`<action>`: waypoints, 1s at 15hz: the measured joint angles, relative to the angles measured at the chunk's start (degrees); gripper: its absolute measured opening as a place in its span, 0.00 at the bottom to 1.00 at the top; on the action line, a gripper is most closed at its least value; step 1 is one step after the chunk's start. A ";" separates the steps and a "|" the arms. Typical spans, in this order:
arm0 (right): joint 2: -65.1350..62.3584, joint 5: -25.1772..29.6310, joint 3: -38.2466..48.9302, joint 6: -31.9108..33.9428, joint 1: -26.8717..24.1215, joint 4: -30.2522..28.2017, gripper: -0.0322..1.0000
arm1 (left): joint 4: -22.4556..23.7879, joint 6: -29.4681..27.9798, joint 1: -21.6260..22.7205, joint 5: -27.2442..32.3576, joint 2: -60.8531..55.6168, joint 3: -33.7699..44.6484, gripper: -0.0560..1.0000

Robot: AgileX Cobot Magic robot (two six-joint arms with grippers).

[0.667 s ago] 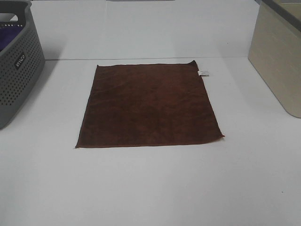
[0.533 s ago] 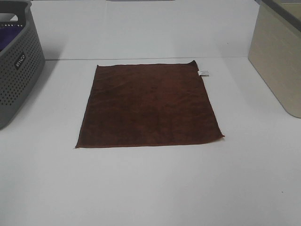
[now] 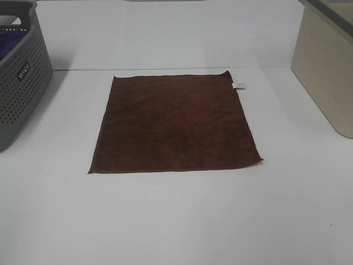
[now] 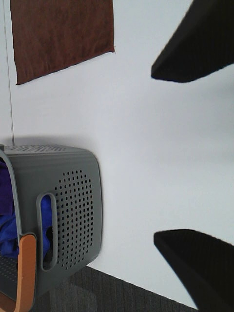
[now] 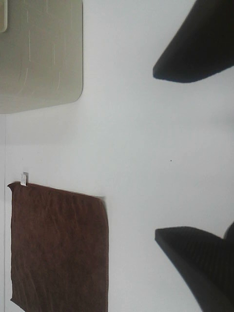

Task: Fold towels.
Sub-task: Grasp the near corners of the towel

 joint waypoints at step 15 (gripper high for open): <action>0.00 0.00 0.00 0.00 0.00 0.00 0.79 | 0.00 0.00 0.00 0.00 0.00 0.00 0.78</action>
